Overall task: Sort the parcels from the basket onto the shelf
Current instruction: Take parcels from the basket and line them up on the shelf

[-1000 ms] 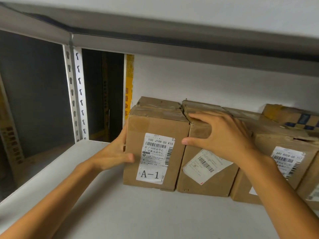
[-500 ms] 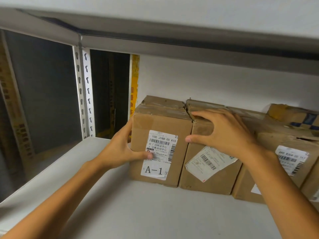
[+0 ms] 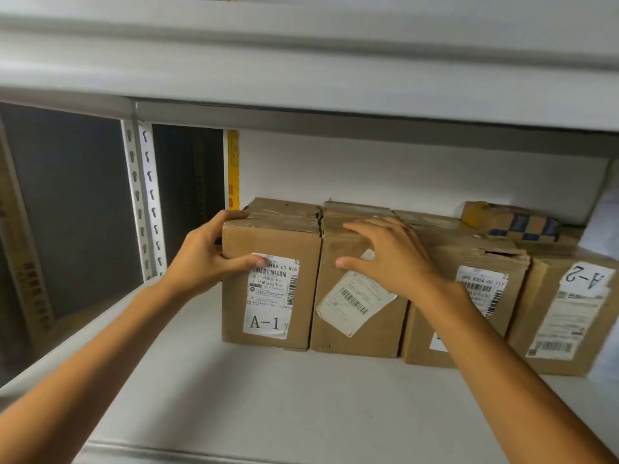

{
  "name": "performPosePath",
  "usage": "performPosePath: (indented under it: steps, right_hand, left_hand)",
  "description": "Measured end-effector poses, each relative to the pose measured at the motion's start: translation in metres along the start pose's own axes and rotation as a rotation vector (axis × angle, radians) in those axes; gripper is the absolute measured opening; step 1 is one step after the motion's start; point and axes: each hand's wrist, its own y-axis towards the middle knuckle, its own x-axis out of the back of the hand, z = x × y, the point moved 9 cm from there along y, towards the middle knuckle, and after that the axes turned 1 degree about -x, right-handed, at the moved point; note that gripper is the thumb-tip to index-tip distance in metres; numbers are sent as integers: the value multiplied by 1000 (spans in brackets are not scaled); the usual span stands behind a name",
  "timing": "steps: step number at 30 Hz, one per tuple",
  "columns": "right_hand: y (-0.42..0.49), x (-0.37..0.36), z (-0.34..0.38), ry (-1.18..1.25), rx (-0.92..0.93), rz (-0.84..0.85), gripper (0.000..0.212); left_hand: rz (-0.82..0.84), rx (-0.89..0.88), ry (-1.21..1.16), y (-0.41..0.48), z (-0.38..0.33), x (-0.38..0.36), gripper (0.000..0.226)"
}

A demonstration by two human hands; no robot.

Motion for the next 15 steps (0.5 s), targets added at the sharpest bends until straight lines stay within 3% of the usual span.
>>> performPosePath:
  steps: [8, 12, 15]
  right_hand:
    - [-14, 4, 5, -18, -5, -33, 70]
    - [-28, 16, -6, -24, -7, -38, 64]
    - [-40, 25, -19, -50, -15, -39, 62]
  left_hand:
    - [6, -31, 421, -3, -14, 10, 95]
    - [22, -332, 722, -7, -50, -5, 80]
    - [66, -403, 845, -6, -71, -31, 72]
